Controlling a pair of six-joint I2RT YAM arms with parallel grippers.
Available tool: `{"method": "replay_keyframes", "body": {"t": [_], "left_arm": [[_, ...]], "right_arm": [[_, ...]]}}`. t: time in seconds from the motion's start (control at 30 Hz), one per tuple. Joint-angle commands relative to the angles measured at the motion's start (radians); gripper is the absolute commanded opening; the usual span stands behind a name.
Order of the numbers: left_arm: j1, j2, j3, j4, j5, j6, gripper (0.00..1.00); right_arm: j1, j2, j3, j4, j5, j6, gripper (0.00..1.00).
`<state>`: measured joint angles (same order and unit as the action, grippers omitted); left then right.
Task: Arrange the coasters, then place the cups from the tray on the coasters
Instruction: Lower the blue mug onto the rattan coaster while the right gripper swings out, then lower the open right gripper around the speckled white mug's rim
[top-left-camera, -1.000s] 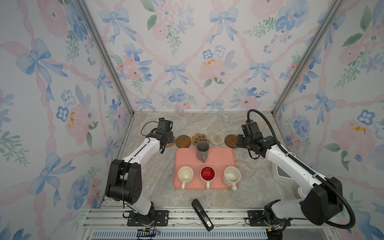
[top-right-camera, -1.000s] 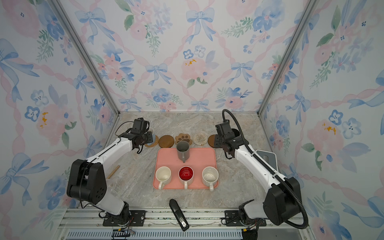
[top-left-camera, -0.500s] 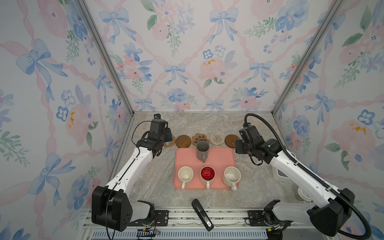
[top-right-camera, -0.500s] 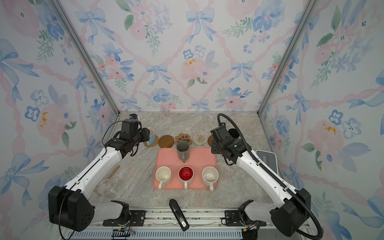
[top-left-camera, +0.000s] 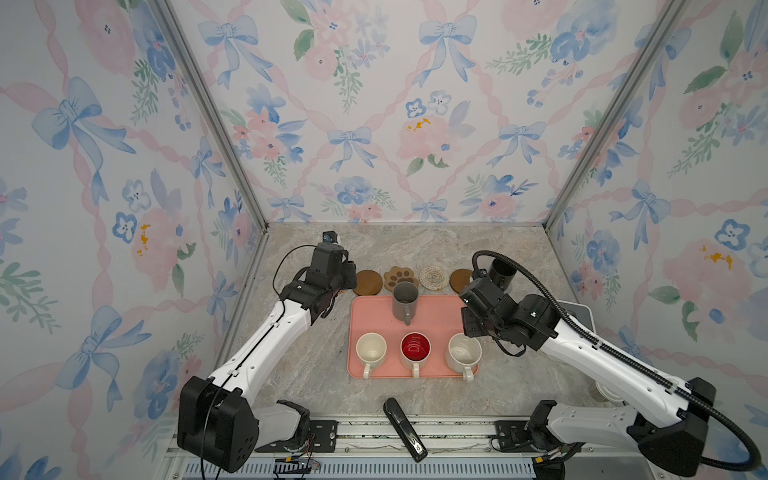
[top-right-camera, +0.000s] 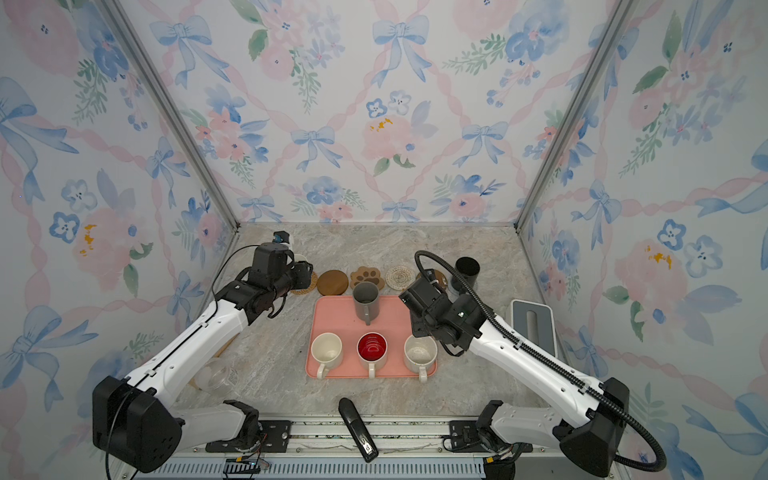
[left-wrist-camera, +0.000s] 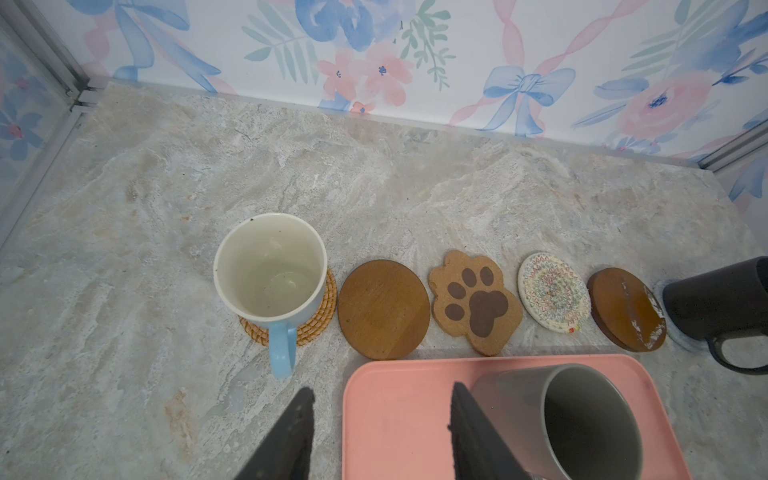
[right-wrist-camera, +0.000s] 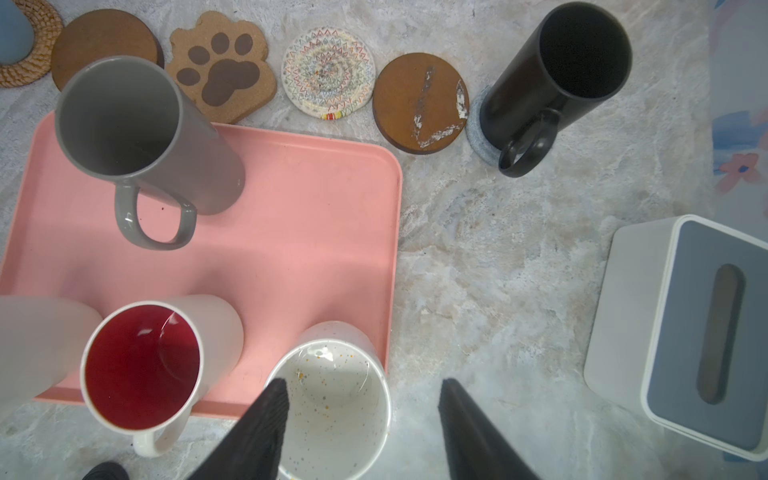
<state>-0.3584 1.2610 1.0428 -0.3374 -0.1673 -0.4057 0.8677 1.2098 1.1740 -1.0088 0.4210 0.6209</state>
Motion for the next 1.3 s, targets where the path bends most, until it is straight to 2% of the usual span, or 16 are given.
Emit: {"method": "replay_keyframes", "body": {"t": [0.0, 0.17, 0.33, 0.77, 1.27], "left_arm": [[-0.011, -0.035, -0.025, 0.02, -0.005, -0.022, 0.49], [-0.019, -0.057, -0.041, 0.037, 0.011, -0.026, 0.49], [-0.029, -0.067, -0.053, 0.051, 0.015, -0.031, 0.49], [-0.032, -0.107, -0.103, 0.083, 0.02, -0.045, 0.49], [-0.033, -0.096, -0.129, 0.083, 0.027, -0.062, 0.49]], "right_arm": [[0.073, -0.024, -0.055, -0.079, 0.033, 0.121, 0.61], [0.165, -0.084, -0.143, -0.055, 0.016, 0.238, 0.61], [0.222, -0.1, -0.18, -0.116, 0.019, 0.318, 0.61], [0.316, -0.035, -0.256, -0.033, -0.079, 0.375, 0.61], [0.321, -0.008, -0.324, 0.048, -0.127, 0.396, 0.62]]}}
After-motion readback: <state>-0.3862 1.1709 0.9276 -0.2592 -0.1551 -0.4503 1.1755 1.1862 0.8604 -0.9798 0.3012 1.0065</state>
